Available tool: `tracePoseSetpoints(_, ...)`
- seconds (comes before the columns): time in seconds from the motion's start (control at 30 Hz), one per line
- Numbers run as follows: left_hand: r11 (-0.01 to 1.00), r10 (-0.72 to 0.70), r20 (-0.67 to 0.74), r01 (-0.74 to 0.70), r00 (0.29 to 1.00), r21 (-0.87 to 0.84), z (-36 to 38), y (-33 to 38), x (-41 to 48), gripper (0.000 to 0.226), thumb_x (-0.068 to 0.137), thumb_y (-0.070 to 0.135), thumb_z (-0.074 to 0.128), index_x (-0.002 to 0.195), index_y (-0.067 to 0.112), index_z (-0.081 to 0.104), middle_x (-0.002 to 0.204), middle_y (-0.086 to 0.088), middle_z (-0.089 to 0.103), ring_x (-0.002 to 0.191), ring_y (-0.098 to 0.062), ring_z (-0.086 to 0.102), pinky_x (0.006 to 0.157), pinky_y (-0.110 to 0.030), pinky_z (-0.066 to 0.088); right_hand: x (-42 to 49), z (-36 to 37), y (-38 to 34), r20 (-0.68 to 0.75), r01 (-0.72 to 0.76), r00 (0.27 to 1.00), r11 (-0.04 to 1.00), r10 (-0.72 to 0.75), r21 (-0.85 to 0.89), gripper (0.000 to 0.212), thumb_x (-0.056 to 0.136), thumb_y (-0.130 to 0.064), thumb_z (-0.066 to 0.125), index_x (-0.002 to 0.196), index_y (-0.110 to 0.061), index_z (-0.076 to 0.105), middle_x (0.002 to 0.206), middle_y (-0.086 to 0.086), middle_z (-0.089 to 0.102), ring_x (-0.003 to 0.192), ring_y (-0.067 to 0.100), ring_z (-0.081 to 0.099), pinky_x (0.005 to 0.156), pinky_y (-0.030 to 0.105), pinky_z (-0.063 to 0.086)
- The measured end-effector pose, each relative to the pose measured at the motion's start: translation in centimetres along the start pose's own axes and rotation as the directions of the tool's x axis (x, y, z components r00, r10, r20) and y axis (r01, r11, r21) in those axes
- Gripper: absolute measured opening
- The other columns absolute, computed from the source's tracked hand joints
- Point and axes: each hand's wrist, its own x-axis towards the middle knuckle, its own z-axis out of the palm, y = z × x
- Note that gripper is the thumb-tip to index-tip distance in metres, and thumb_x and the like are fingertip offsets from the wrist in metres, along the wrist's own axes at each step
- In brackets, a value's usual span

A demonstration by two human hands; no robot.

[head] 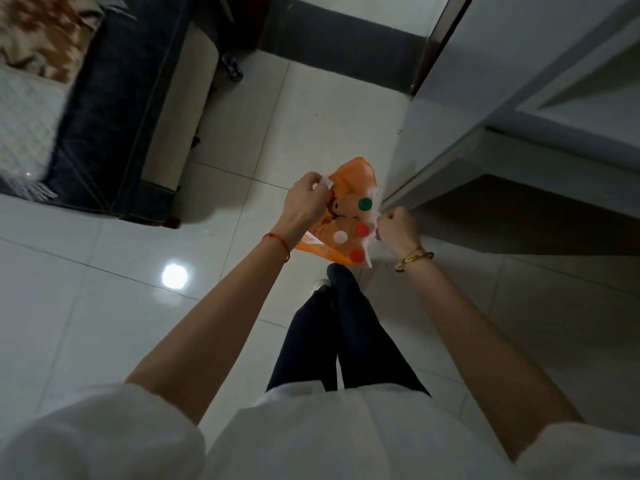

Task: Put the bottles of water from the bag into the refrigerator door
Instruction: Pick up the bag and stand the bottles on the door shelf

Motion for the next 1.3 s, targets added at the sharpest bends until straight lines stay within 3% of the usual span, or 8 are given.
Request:
tracePoseSetpoints(0.2,0.986,0.082,0.024,-0.085,0.996,0.144,-0.5,4.5,-10.3,0.037,0.092,0.017,0.041,0.120,0.005,0.061,0.119,-0.016,0.066,0.105,-0.033,0.065,0.093,-0.049,0.055,-9.4,-5.3,1.4,-0.059,0.004,0.998,0.998,0.000,0.069,0.010,0.092,-0.012,0.046,0.088,-0.005,0.053,0.096,0.024,0.067,0.086,0.027,0.061,0.063,0.029,0.040)
tracePoseSetpoints(0.37,0.967,0.168,0.099,-0.184,0.981,0.178,0.7,7.0,-17.1,0.035,0.088,0.012,0.042,0.112,0.002,0.064,0.108,-0.021,0.069,0.097,-0.035,0.066,0.085,-0.046,0.056,-15.8,-9.3,3.7,-0.137,-0.009,0.990,0.991,0.028,0.134,0.013,0.089,-0.011,0.048,0.083,-0.004,0.056,0.087,0.029,0.066,0.080,0.033,0.063,0.082,0.046,0.052)
tracePoseSetpoints(0.5,0.946,0.210,0.229,-0.256,0.951,0.198,3.1,8.7,-21.5,0.039,0.088,0.012,0.041,0.120,0.004,0.062,0.115,-0.024,0.067,0.103,-0.038,0.065,0.091,-0.053,0.055,-20.6,-12.5,7.2,-0.203,-0.077,0.971,0.972,0.123,0.220,0.015,0.090,-0.012,0.047,0.083,-0.004,0.057,0.088,0.024,0.066,0.082,0.027,0.062,0.073,0.033,0.046)
tracePoseSetpoints(0.6,0.931,0.228,0.308,-0.299,0.924,0.208,5.3,10.2,-24.3,0.043,0.090,0.012,0.041,0.129,0.005,0.057,0.124,-0.024,0.063,0.113,-0.038,0.062,0.096,-0.052,0.054,-23.9,-14.8,9.5,-0.272,-0.106,0.948,0.969,0.167,0.224,0.031,0.088,-0.011,0.047,0.079,0.014,0.062,0.087,0.026,0.070,0.078,0.033,0.064,0.068,0.032,0.046)
tracePoseSetpoints(0.7,0.906,0.292,0.375,-0.380,0.880,0.188,7.9,11.8,-27.0,0.041,0.093,0.010,0.041,0.130,0.004,0.056,0.122,-0.025,0.063,0.104,-0.036,0.065,0.087,-0.045,0.058,-26.5,-16.8,12.1,-0.325,-0.115,0.922,0.949,0.211,0.292,0.032,0.088,-0.013,0.048,0.082,0.014,0.065,0.077,0.014,0.069,0.071,0.025,0.061,0.058,0.026,0.042)
tracePoseSetpoints(0.9,0.875,0.366,0.491,-0.472,0.791,0.107,13.6,15.3,-32.0,0.025,0.089,0.006,0.043,0.096,0.002,0.066,0.076,-0.015,0.051,0.067,-0.026,0.047,0.063,-0.037,0.042,-30.2,-21.6,17.4,-0.384,-0.139,0.872,0.906,0.304,0.401,0.031,0.092,-0.015,0.050,0.078,0.008,0.065,0.090,0.027,0.069,0.072,0.025,0.055,0.057,0.024,0.037)
tracePoseSetpoints(1.17,0.870,0.394,0.546,-0.491,0.740,0.037,22.6,19.4,-37.8,0.020,0.087,0.008,0.047,0.074,0.009,0.061,0.064,-0.011,0.044,0.055,-0.021,0.041,0.062,-0.038,0.039,-32.7,-29.0,25.2,-0.415,-0.103,0.865,0.909,0.282,0.404,0.021,0.094,-0.023,0.053,0.074,-0.017,0.053,0.065,-0.001,0.063,0.056,0.010,0.049,0.052,0.021,0.035)
tracePoseSetpoints(1.3,0.846,0.438,0.511,-0.531,0.740,0.044,26.2,21.4,-39.7,0.028,0.085,0.014,0.053,0.059,0.020,0.059,0.060,-0.011,0.048,0.056,-0.023,0.046,0.060,-0.036,0.044,-32.4,-32.4,28.7,-0.410,-0.143,0.862,0.918,0.299,0.370,0.015,0.095,-0.025,0.051,0.091,-0.011,0.055,0.085,0.011,0.070,0.062,0.013,0.050,0.053,0.021,0.037)
